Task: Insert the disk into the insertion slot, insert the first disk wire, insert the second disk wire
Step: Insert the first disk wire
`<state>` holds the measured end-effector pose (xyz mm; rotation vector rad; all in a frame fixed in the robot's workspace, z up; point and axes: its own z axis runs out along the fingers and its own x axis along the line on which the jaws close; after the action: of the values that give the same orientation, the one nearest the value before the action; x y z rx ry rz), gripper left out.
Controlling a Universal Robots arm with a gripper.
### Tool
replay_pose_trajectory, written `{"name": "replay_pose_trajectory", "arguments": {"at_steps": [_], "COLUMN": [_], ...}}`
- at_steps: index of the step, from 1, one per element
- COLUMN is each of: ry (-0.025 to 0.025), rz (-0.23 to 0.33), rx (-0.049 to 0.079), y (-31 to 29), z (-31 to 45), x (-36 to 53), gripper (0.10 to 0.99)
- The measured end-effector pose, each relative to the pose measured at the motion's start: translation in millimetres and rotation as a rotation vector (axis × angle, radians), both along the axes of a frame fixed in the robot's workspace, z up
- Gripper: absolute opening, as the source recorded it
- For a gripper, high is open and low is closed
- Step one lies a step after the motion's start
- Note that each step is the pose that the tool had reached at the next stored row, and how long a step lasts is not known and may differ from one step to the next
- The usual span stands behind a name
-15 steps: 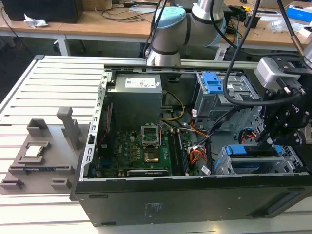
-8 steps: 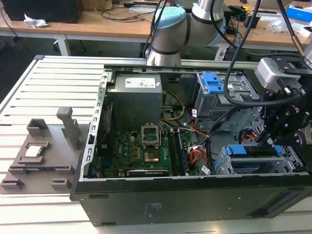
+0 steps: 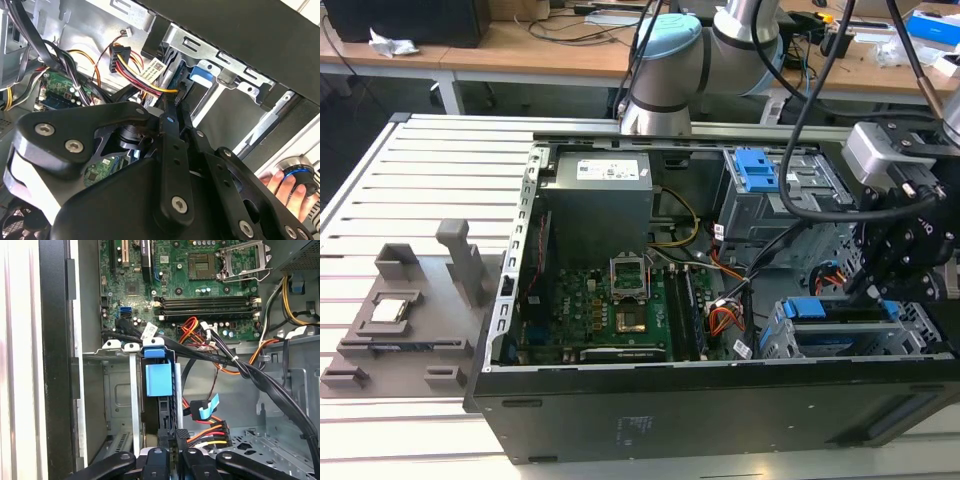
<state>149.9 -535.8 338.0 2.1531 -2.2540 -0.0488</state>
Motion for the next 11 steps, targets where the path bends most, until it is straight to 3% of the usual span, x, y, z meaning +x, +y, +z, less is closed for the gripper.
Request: {"name": "replay_pose_trajectory", "arguments": {"at_steps": [7,9,11], "ry": [0.0001,0.0,0.0001], "rz": [0.0,0.0,0.0], "rx": [0.0,0.001,0.0], "y": [-0.2,-0.2,-0.2], "z": [-2.7,-3.4,-3.0], "x": [0.2,0.2,0.2], "gripper": [0.169,0.243,0.243]}}
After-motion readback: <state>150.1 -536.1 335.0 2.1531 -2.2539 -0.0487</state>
